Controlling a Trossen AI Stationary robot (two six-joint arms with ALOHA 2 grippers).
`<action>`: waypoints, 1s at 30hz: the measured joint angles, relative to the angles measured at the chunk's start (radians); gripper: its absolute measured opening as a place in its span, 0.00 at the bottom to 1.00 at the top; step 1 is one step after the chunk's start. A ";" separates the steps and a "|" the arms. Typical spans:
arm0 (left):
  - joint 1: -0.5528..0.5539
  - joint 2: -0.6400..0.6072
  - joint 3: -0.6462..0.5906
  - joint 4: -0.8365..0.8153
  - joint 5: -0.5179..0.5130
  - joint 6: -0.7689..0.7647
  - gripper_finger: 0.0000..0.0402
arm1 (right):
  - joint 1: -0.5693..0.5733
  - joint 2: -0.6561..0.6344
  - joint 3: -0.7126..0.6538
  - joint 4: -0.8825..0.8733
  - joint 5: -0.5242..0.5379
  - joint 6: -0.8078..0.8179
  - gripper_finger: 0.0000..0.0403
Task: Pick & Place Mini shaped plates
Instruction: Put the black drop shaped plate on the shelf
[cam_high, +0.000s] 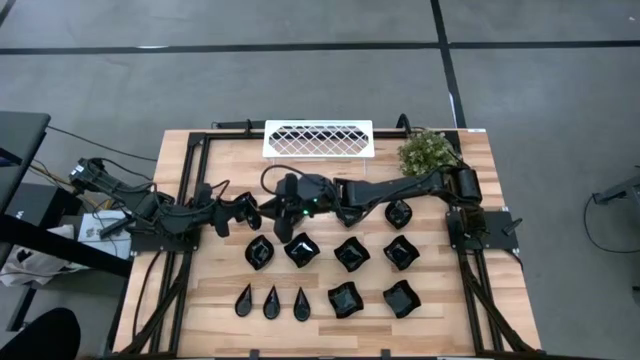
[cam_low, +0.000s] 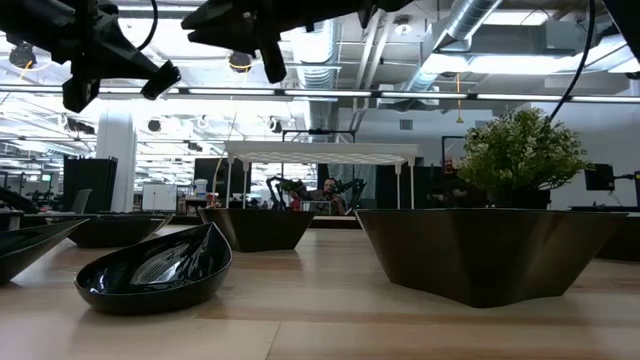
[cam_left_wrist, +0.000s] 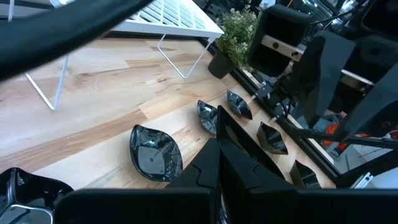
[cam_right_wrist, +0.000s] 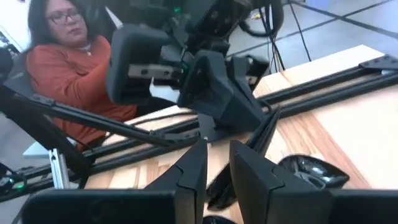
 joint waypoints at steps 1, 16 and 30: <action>0.000 0.000 0.000 0.000 0.000 0.001 0.01 | 0.000 0.000 0.000 0.001 0.006 0.000 0.16; 0.000 0.000 0.000 -0.023 0.002 0.017 0.01 | 0.010 0.017 0.000 -0.059 0.078 0.046 0.16; 0.000 0.000 0.000 -0.023 0.036 0.042 0.01 | 0.015 0.044 0.000 -0.094 0.078 0.052 0.16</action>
